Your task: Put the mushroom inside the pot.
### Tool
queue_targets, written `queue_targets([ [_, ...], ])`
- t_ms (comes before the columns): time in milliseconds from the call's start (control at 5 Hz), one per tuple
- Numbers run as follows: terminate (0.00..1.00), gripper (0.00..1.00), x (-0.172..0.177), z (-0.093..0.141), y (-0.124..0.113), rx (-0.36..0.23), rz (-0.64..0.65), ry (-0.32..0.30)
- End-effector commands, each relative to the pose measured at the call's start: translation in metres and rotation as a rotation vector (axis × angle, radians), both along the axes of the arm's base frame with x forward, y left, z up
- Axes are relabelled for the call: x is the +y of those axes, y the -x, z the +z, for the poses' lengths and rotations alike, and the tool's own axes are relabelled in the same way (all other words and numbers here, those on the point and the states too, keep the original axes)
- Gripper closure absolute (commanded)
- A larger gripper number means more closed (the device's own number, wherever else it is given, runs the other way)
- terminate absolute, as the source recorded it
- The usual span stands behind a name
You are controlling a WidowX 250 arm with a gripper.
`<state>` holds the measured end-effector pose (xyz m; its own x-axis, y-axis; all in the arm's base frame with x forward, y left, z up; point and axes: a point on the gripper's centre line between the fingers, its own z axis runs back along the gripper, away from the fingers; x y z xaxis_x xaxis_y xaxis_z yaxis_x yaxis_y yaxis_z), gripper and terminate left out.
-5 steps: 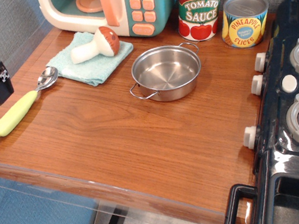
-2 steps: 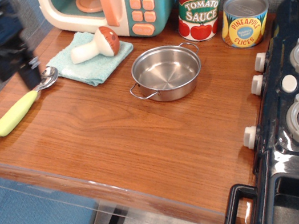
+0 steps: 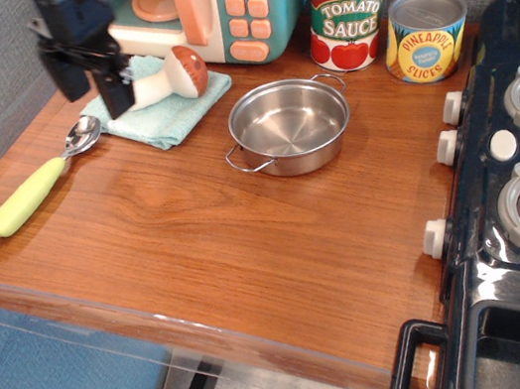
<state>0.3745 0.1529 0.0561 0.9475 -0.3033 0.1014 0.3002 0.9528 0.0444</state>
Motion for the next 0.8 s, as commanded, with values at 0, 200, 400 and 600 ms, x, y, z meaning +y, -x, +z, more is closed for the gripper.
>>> queue_targets([
  [0, 0.00, 0.00, -0.014, 0.009, -0.035, -0.059, -0.101, -0.103],
  [200, 0.00, 0.00, -0.012, 0.005, -0.046, -0.057, -0.086, -0.118],
  [400, 0.00, 0.00, -0.008, -0.001, -0.050, -0.039, -0.066, -0.126],
  [600, 0.00, 0.00, -0.006, -0.003, -0.052, -0.039, -0.056, -0.115],
])
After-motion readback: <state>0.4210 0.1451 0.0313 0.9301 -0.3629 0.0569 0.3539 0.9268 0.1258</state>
